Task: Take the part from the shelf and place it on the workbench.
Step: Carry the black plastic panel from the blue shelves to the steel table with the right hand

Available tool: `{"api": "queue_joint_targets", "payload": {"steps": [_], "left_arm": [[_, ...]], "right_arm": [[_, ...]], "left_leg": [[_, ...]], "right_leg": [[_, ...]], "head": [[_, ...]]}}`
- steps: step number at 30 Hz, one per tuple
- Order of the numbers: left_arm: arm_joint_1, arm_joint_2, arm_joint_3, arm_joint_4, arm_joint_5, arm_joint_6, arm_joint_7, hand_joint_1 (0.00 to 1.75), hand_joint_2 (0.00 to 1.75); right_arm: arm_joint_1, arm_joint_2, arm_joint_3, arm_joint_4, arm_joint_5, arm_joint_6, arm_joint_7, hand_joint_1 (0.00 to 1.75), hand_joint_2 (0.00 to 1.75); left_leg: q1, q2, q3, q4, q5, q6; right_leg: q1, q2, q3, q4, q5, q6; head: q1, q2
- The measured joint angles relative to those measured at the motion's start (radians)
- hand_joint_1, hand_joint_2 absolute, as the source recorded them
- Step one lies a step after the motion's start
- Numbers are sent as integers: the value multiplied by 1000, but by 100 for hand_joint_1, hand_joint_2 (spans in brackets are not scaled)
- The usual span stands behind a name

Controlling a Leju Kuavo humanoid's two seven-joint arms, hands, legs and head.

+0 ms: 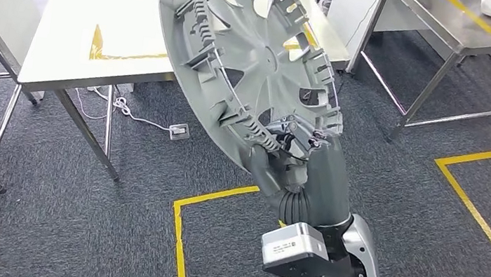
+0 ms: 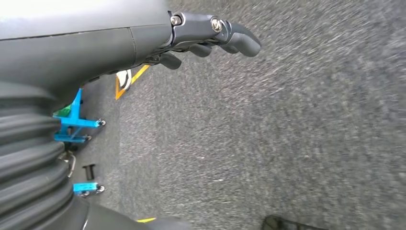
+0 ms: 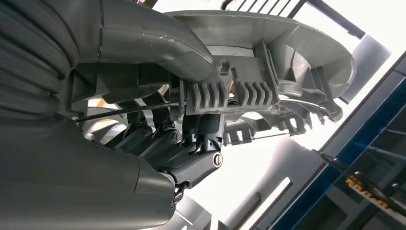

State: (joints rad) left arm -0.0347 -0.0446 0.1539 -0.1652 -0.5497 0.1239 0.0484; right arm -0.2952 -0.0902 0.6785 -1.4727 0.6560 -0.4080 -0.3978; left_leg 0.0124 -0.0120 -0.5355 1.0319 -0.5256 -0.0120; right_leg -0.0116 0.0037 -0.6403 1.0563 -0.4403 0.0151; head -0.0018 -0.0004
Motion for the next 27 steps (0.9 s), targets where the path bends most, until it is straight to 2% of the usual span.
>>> {"api": "queue_joint_targets", "payload": {"steps": [3, 5, 6, 8, 9, 10, 11, 12, 13, 14, 15, 18, 20, 21, 23, 24, 25, 26, 27], "left_arm": [[0, 0, 0, 0, 0, 0, 0, 0, 175], [-2, -1, 0, -1, 0, 0, 0, 0, 175], [-2, -1, 0, -2, 0, 0, 0, 0, 175], [-2, -2, 0, -2, 0, 0, 1, 0, 175], [0, -2, 0, -1, 0, 0, 2, 0, 175], [1, -2, 0, -1, 0, 0, 3, 0, 175], [2, -2, 0, -1, 0, 0, 4, 0, 175], [2, -2, 0, -1, -1, 0, 4, 0, 175], [2, -2, 0, 0, -1, 0, 4, 0, 175], [2, -1, 0, 0, -2, 0, 4, 0, 175], [1, -1, 0, 1, -4, 0, 4, 0, 175], [1, -2, 0, 0, -5, 0, 5, 0, 175], [1, -3, 0, -1, -6, 0, 6, 0, 175], [1, -3, 0, -1, -6, 0, 6, 0, 175], [-1, -3, 1, -1, -6, 0, 4, 0, 175], [0, -3, 1, -1, -6, 0, 4, 0, 175], [2, -3, 1, 0, -5, 0, 2, 0, 175], [4, -3, 2, 0, -4, 0, 0, 0, 175], [5, -3, 2, 0, -3, 0, -1, 0, 175]], "right_arm": [[0, 0, 0, 0, 0, -1, 1, 175, 175], [-1, 0, 0, -1, 0, -1, 1, 175, 175], [-1, 1, 0, -1, 1, -1, 1, 175, 175], [-1, 2, 0, -1, 1, -1, 0, 175, 175], [-1, 2, 0, -1, 1, -1, 0, 175, 175], [0, 2, 0, -1, 1, -1, 1, 175, 175], [0, 2, 0, -1, 1, -1, 1, 175, 175], [0, 2, 0, -1, 1, -1, 2, 175, 175], [0, 2, 0, -1, 2, -1, 1, 175, 175], [-1, 3, 0, -1, 2, -1, 1, 175, 175], [-1, 3, 0, -1, 3, -1, 1, 175, 175], [-1, 3, 1, -2, 4, 0, 2, 175, 175], [-2, 4, 1, -3, 4, 0, 3, 175, 175], [-2, 3, 1, -3, 4, 1, 3, 175, 175], [-1, 3, 1, -3, 6, 1, 3, 175, 175], [1, 3, 1, -3, 8, 2, 3, 175, 175], [3, 3, 1, -3, 11, 4, 4, 175, 175], [6, 4, 2, -4, 14, 6, 6, 175, 175], [8, 4, 3, -4, 16, 8, 8, 175, 175]], "left_leg": [[0, 1, 8, -6, -9, -17], [1, 5, -9, 41, -35, -27], [1, 7, -39, 97, -58, -30], [1, 7, -126, 239, -102, -32], [1, 7, -162, 285, -102, -32], [0, 7, -180, 292, -79, -30], [0, 7, -179, 258, -36, -28], [0, 7, -161, 193, 19, -23], [-2, 7, -137, 125, 62, -17], [-5, 8, -115, 66, 86, -12], [-7, 8, -101, 30, 93, -8], [-8, 8, -88, 5, 78, 4], [-2, 7, -72, -6, 73, 16], [0, 7, -64, -10, 70, 21], [0, 7, -52, -11, 58, 27], [1, 7, -45, -11, 51, 26], [1, 6, -36, -10, 43, 25], [1, 5, -25, -10, 35, 23], [2, 4, -13, -9, 25, 20]], "right_leg": [[1, 3, 10, -10, -15, -21], [-2, 2, 25, -16, -22, -36], [-3, 1, 32, -18, -27, -41], [-2, 0, 43, -18, -38, -48], [-1, 1, 51, -18, -45, -49], [0, 2, 61, -18, -53, -49], [1, 4, 74, -18, -61, -48], [1, 4, 87, -18, -71, -46], [2, 5, 98, -18, -80, -43], [4, 5, 103, -18, -88, -39], [5, 6, 104, -18, -93, -34], [5, 5, 107, -25, -102, -16], [5, 3, 97, 9, -120, -4], [4, 2, 71, 60, -140, 1], [2, 1, -19, 205, -187, 9], [1, 1, -61, 257, -192, 11], [0, 1, -85, 273, -176, 12], [0, 1, -87, 248, -138, 12], [-1, 0, -70, 184, -85, 10]], "head": [[-2, 0], [-6, 0], [-8, 0], [-10, 0], [-10, 0], [-10, 0], [-10, 0], [-10, 0], [-10, 0], [-10, 0], [-10, 0], [-11, 0], [-7, 0], [-5, 0], [-2, 0], [-1, 0], [-1, 0], [-1, 0], [-1, 0]]}}
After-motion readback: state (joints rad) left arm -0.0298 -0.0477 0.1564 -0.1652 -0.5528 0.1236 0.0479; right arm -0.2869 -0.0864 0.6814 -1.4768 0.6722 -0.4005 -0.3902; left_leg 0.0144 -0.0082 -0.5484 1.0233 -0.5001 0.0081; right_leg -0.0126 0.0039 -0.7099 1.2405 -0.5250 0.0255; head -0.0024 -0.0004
